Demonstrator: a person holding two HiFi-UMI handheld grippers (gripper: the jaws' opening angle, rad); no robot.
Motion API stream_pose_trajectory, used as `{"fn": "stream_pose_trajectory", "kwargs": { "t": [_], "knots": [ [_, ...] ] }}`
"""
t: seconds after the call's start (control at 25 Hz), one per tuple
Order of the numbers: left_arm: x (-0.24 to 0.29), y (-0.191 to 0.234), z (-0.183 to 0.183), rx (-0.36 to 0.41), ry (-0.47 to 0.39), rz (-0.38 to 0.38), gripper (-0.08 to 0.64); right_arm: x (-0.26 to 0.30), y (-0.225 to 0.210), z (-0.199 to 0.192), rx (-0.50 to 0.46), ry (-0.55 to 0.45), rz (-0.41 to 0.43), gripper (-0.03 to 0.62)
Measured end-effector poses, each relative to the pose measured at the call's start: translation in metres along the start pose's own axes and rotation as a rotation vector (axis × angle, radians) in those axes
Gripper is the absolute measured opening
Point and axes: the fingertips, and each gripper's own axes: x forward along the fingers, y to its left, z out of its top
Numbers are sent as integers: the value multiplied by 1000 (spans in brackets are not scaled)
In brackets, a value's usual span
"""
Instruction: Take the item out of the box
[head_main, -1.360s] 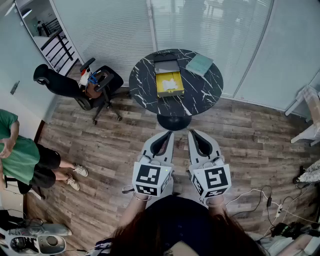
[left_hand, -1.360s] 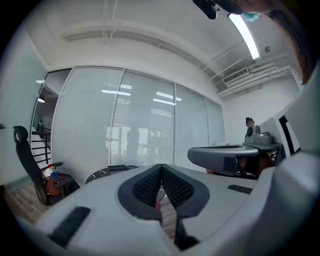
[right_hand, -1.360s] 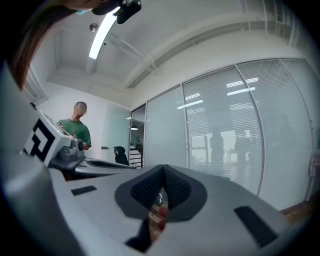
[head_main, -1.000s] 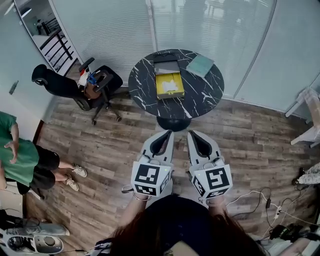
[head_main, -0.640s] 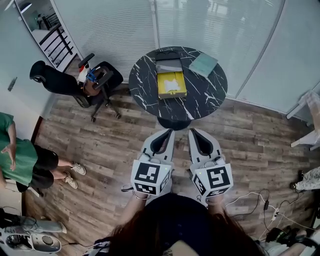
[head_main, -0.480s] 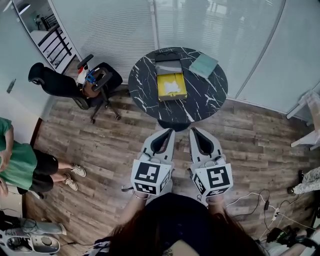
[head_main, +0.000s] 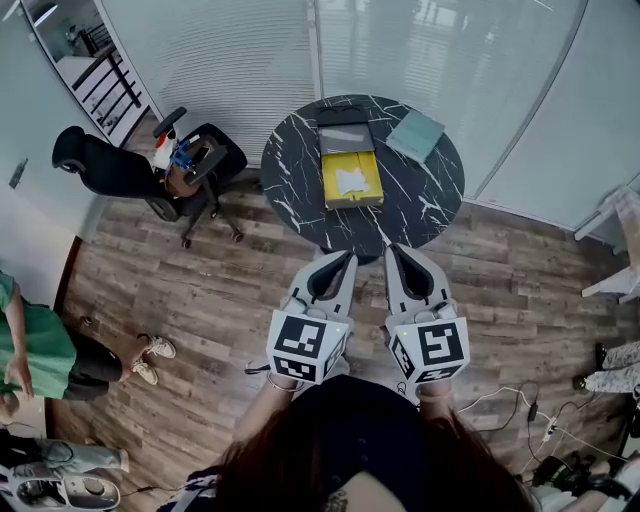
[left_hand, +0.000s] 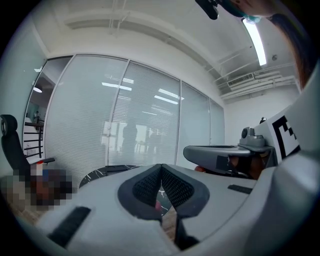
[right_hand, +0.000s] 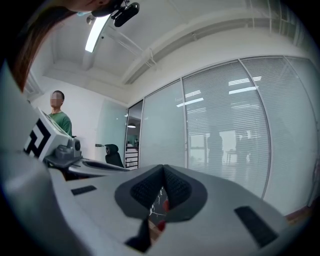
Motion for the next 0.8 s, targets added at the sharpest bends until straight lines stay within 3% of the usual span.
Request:
{"fn": "stream_pose_trajectory", "kwargs": {
  "t": [0.8],
  "knots": [
    [23,53,2,-27,-5,-46,26,55,3,-1,-32,19,-57,23]
  ]
}}
